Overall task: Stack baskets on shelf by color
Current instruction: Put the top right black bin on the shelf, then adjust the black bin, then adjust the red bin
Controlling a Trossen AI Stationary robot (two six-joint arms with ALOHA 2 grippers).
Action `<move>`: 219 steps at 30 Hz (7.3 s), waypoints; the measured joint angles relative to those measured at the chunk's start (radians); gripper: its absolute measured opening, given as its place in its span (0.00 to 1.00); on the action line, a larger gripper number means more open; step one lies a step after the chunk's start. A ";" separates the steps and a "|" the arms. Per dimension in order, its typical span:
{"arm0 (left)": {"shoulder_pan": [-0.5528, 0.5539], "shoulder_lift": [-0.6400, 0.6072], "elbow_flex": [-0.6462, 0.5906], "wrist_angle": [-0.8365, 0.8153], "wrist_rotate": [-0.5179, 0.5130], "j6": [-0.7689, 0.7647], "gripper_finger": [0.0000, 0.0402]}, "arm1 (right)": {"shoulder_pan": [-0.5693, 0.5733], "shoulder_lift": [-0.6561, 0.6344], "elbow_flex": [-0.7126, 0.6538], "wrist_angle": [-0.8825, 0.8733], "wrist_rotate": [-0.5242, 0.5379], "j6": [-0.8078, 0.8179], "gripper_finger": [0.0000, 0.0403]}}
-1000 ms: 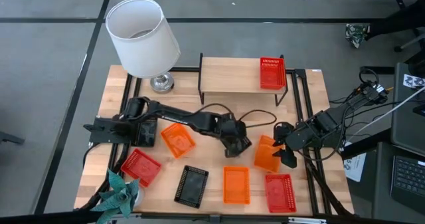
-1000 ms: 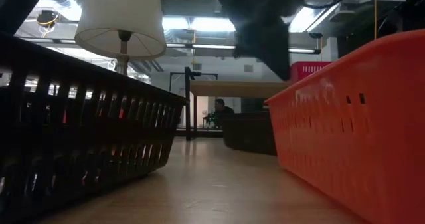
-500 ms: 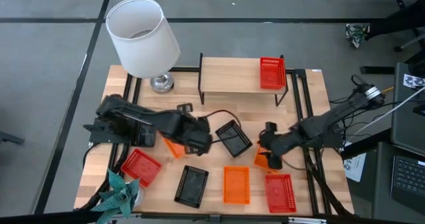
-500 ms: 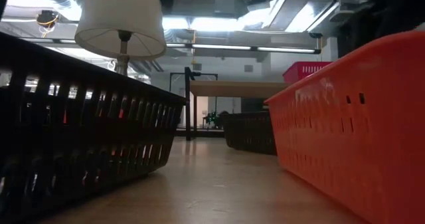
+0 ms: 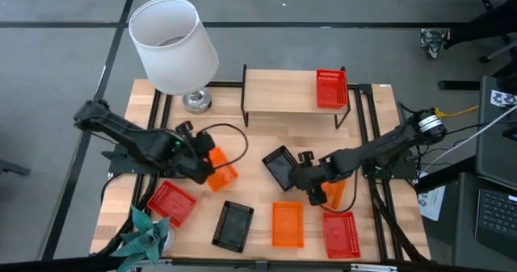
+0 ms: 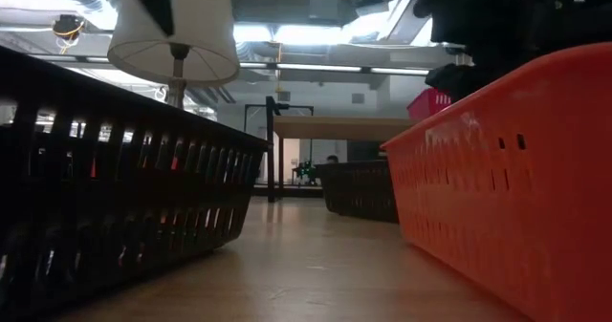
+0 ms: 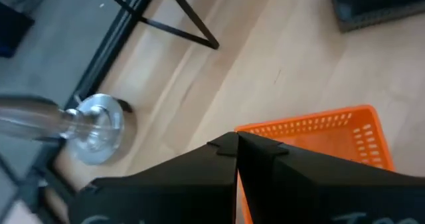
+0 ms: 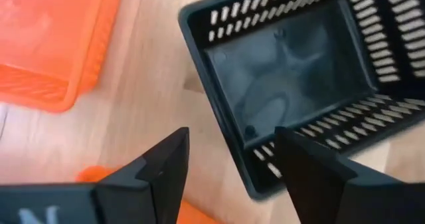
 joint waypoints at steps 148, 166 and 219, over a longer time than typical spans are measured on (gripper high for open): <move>0.053 -0.100 -0.482 -0.116 0.688 -0.363 0.00 | -0.309 -0.647 0.206 -0.699 -0.274 0.299 0.33; 0.271 0.173 -0.471 1.022 0.595 0.027 0.00 | -0.309 -0.654 0.214 -0.652 -0.312 0.262 0.33; -0.129 0.218 -0.401 0.428 0.677 -0.395 0.00 | -0.310 -0.653 0.215 -0.547 -0.330 0.267 0.33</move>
